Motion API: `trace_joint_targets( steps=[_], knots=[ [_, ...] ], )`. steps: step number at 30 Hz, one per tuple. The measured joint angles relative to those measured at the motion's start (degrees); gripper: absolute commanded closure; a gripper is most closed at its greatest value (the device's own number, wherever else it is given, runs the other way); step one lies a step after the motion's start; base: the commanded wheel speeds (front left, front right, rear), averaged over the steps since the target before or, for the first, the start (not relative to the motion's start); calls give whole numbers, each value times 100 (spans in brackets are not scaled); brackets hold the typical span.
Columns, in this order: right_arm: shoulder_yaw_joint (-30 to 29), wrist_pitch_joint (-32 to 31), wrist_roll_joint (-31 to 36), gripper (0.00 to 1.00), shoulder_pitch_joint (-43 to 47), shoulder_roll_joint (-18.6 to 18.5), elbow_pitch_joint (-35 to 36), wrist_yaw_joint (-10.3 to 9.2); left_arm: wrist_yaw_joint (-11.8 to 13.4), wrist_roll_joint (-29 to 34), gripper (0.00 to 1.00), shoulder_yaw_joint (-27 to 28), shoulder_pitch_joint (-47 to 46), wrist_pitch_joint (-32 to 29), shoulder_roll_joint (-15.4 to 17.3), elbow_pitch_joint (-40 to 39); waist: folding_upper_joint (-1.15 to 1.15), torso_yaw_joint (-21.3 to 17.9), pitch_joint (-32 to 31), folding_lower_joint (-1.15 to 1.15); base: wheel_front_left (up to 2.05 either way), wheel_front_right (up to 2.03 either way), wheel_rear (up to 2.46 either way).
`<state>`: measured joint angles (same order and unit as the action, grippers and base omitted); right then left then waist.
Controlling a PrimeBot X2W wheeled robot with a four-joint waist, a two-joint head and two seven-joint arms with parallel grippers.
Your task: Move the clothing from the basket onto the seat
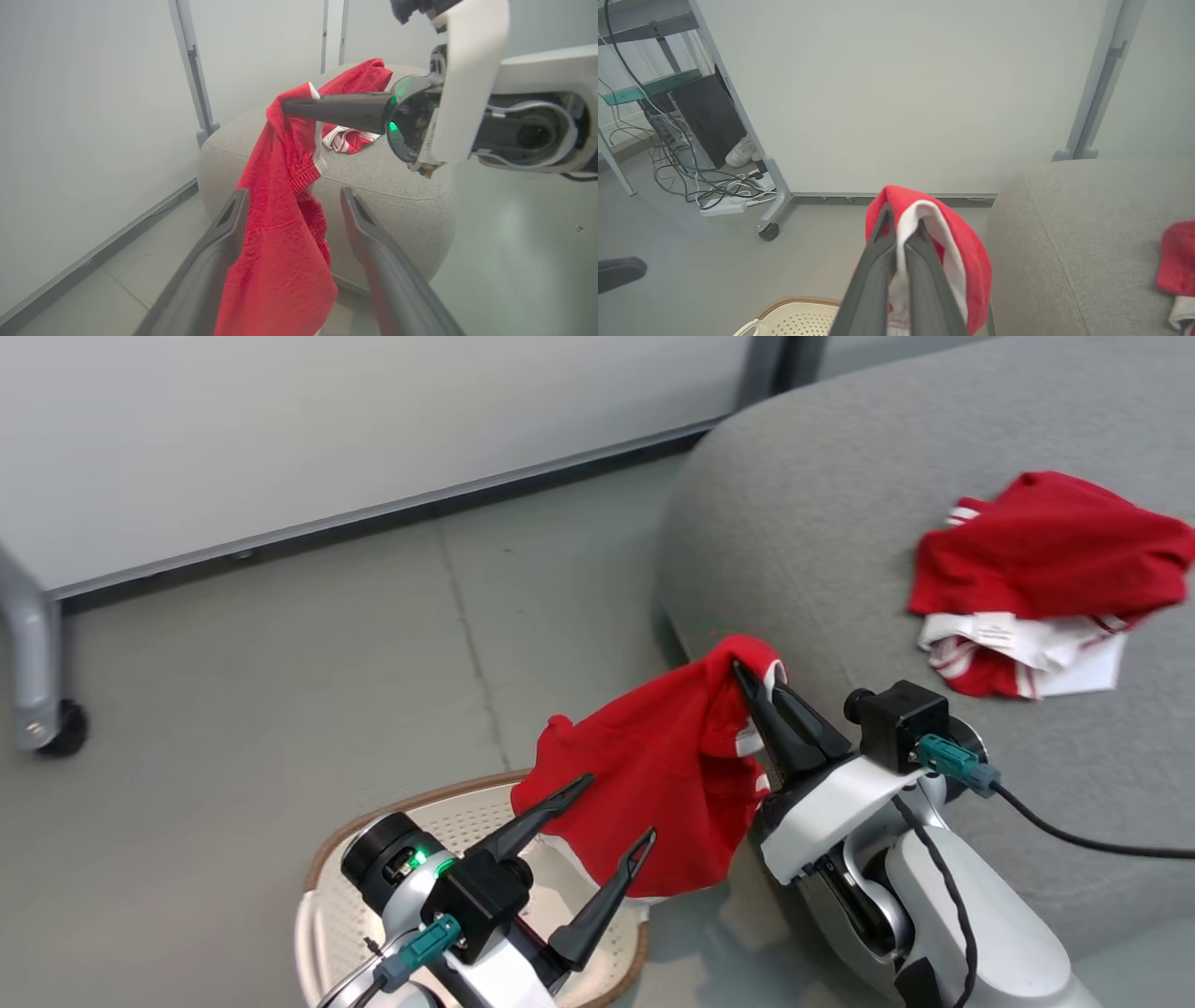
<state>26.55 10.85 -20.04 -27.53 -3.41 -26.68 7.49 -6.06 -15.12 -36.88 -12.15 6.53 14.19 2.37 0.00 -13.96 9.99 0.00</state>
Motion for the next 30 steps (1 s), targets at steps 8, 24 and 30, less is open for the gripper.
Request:
trace_joint_targets(
  steps=[8, 24, 30],
  knots=[
    [-299, -34, 97, 100, 254, 26, 231, 0, -20, 0, 0, -132, -55, -104, 125, -86, 0, -792, 91, 0, 0, 0, 0],
    [-1192, 43, 36, 100, 29, 54, 571, 0, -16, 0, 0, -261, -223, -408, 343, -514, 0, -1811, 436, 0, 0, 0, 0],
    [-1726, 130, -189, 100, -906, 54, 601, -1, -9, 27, 0, -186, -396, -489, 477, -731, 0, -1824, 678, 0, 0, 0, 0]
  ],
)
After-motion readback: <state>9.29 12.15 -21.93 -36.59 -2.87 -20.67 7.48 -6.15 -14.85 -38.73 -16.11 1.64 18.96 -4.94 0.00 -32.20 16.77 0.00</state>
